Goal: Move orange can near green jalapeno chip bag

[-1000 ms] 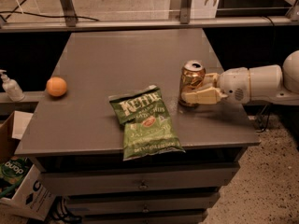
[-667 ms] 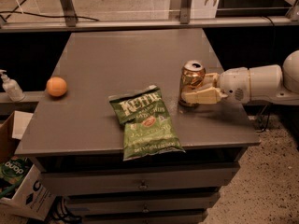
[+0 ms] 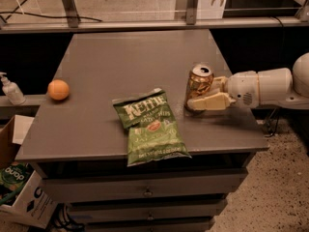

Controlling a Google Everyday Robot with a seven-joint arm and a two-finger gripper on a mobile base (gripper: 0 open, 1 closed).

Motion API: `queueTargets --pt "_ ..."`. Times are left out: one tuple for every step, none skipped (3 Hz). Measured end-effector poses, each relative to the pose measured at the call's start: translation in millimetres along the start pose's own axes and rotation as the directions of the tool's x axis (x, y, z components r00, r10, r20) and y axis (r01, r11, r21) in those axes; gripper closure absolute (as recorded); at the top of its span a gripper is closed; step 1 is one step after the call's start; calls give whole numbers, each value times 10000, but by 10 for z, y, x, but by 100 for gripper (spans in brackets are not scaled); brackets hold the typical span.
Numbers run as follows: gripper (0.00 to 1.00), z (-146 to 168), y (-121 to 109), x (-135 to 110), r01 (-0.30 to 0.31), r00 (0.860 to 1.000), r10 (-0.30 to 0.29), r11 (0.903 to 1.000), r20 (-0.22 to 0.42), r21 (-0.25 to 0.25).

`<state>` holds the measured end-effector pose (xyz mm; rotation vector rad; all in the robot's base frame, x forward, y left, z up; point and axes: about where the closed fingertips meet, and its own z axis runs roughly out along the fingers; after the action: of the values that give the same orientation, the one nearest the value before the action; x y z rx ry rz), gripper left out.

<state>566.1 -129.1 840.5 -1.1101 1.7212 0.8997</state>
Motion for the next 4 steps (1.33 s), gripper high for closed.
queueTargets --pt "0 107 78 29 45 10000 -48 9983 -51 -580" --pt "0 82 108 18 177 9998 -184 9965 -88 -817" --pt "0 -97 52 -21 383 9992 -388 9978 -97 -542" --pt "0 -462 -92 -14 732 9973 -729 9970 -124 268"
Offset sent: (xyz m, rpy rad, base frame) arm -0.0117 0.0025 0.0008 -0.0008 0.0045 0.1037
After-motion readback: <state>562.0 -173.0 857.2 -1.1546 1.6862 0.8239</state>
